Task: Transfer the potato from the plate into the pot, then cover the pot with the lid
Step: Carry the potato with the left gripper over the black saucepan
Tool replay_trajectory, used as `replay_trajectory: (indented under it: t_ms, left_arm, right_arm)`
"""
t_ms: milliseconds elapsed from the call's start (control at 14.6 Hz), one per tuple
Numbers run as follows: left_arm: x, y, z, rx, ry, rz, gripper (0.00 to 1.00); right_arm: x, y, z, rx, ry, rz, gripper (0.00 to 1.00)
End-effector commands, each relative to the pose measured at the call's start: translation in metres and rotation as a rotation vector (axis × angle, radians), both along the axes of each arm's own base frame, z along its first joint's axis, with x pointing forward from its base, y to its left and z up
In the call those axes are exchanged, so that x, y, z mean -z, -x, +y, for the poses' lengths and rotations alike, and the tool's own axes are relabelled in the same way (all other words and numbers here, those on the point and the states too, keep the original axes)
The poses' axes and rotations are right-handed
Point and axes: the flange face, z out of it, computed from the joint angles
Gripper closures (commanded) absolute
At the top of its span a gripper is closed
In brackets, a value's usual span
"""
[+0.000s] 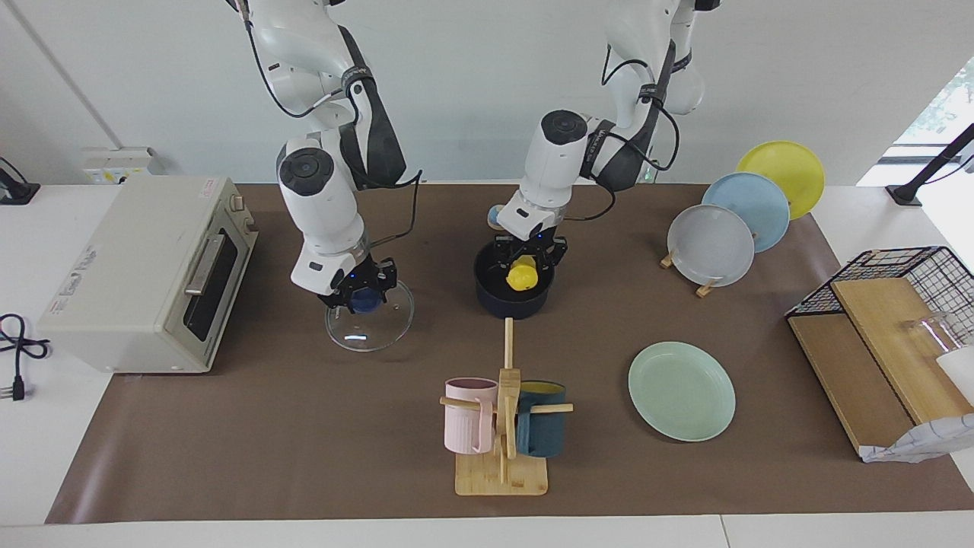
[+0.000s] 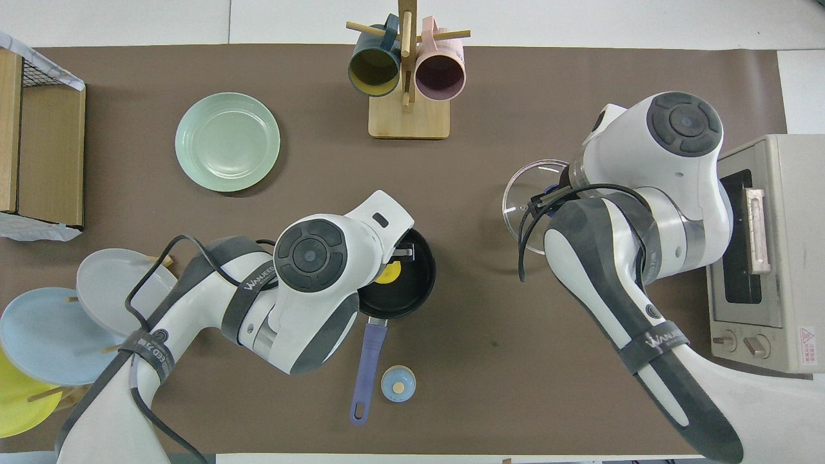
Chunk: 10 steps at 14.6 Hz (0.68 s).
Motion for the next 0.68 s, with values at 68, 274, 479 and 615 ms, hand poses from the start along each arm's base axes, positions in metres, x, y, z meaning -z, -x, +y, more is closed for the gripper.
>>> replay_trajectory:
  t_ms: [68, 274, 479, 615]
  left_arm:
    - [0.025, 0.011, -0.002, 0.028, -0.025, -0.026, 1.0]
    - [0.043, 0.026, -0.001, 0.049, -0.044, -0.016, 1.0]
    - [0.046, 0.032, -0.004, 0.036, -0.041, -0.015, 1.0]
    - [0.06, 0.034, -0.006, 0.031, -0.046, -0.011, 1.0]
  right_arm:
    - [-0.005, -0.005, 0.002, 0.016, 0.011, -0.011, 1.0]
    - [-0.008, -0.007, 0.002, 0.017, 0.01, -0.014, 1.0]
    - [-0.014, -0.01, -0.001, 0.022, 0.011, -0.016, 1.0]
    - [-0.018, -0.01, 0.001, 0.019, 0.011, -0.011, 1.0]
